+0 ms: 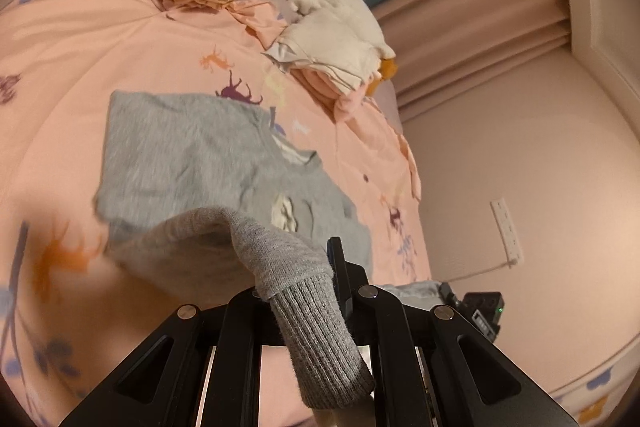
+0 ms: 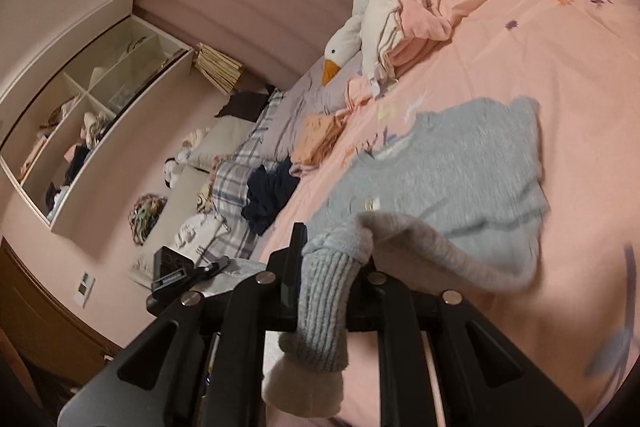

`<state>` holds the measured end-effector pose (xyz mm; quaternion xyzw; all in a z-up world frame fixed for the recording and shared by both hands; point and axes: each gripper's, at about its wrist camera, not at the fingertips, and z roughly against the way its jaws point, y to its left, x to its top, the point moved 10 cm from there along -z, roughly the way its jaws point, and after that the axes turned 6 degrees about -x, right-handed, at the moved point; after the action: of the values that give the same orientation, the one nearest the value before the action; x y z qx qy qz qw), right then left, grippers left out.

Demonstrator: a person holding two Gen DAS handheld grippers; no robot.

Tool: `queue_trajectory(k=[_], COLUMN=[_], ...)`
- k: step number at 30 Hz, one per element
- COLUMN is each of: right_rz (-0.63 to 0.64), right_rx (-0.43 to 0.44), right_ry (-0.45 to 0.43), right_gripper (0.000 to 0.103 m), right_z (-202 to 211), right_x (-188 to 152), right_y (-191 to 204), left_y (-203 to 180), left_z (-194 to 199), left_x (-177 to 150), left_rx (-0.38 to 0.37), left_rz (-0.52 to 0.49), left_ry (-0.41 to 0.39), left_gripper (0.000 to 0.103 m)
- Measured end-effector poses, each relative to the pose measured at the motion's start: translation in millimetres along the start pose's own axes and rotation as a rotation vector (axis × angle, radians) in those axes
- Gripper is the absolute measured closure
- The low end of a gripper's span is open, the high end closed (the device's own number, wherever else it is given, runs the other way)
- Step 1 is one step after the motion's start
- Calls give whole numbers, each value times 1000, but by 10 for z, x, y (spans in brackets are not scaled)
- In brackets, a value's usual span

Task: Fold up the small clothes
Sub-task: 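Grasp the hem with the left gripper while the right gripper grasps the hem, then fold the hem up toward the collar with both grippers and release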

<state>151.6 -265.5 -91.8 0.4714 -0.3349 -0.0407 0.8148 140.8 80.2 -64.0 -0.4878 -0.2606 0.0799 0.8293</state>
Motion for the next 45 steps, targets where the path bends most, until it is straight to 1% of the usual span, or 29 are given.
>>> queue_trajectory(k=[4,8,11,13,16,19,20,21,22,23,24,25,26,27,28,30,31,33,34,35,37,38,39,40,41,43,45], right_rz=[-30,-98,-169,-205,-262,-307,-326,-344,-375,-408,-439,-477,-512,-538,-557,-552,-533,-492,-478,-470,-490,-515,-534,-544,-539,-485,-348], right_rx=[-31,-76,-103,-134,-180,-251,-257,-259,-271,-273,-260,-237,-218,-208,-202,-216,-223,-217,-200,-180,-184,-180,-174,-179,-196,-228,-282], right_ry=[3,26,32,38,64,112,129,145,163,170,168,161,151,141,133,130,133,134,132,131,104,74,43,20,-3,-2,14], right_gripper=[87,87,87,87,86,85,81,77,67,55,53,52,49,48,47,47,45,39,33,31,31,31,30,30,30,31,34], right_z=[-220,-534,-773,-908,-1091,-1284,-1341,-1384,-1418,-1433,-1442,-1450,-1441,-1428,-1418,-1411,-1417,-1440,-1444,-1452,-1401,-1351,-1276,-1218,-1114,-1027,-965], right_x=[276,529,700,773,832,842,851,850,848,859,879,924,970,1006,1034,1064,1074,1110,1137,1169,1220,1263,1306,1330,1330,1293,1197], right_y=[-123,-382,-636,-801,-1017,-1254,-1306,-1351,-1417,-1464,-1488,-1520,-1548,-1577,-1604,-1619,-1608,-1551,-1518,-1490,-1523,-1556,-1591,-1618,-1633,-1574,-1408], left_y=[177,326,447,589,844,1068,1154,1202,1250,1300,1356,1407,1423,1454,1466,1491,1496,1490,1486,1488,1497,1514,1518,1503,1487,1398,1255], left_z=[-239,-508,-768,-984,-1238,-1381,-1434,-1455,-1473,-1487,-1466,-1409,-1376,-1327,-1313,-1292,-1285,-1238,-1191,-1217,-1100,-1032,-952,-959,-900,-813,-807], left_x=[286,530,719,843,934,960,958,958,963,977,1034,1121,1172,1242,1262,1266,1255,1260,1270,1296,1372,1441,1458,1487,1476,1379,1231], left_rx=[27,48,82,111,147,200,203,202,199,186,160,142,139,146,151,158,167,175,174,176,219,254,264,268,277,338,391], left_rz=[59,106,129,156,228,291,326,354,385,426,474,512,524,521,515,507,498,482,479,478,449,428,421,416,399,303,181], left_ry=[13,36,59,80,110,133,149,164,177,187,165,117,93,71,69,73,75,64,48,38,-9,-37,-49,-55,-59,-37,2], left_gripper=[95,95,95,95,95,95,92,82,72,49,35,34,33,33,33,33,33,33,33,33,33,33,33,33,33,33,33])
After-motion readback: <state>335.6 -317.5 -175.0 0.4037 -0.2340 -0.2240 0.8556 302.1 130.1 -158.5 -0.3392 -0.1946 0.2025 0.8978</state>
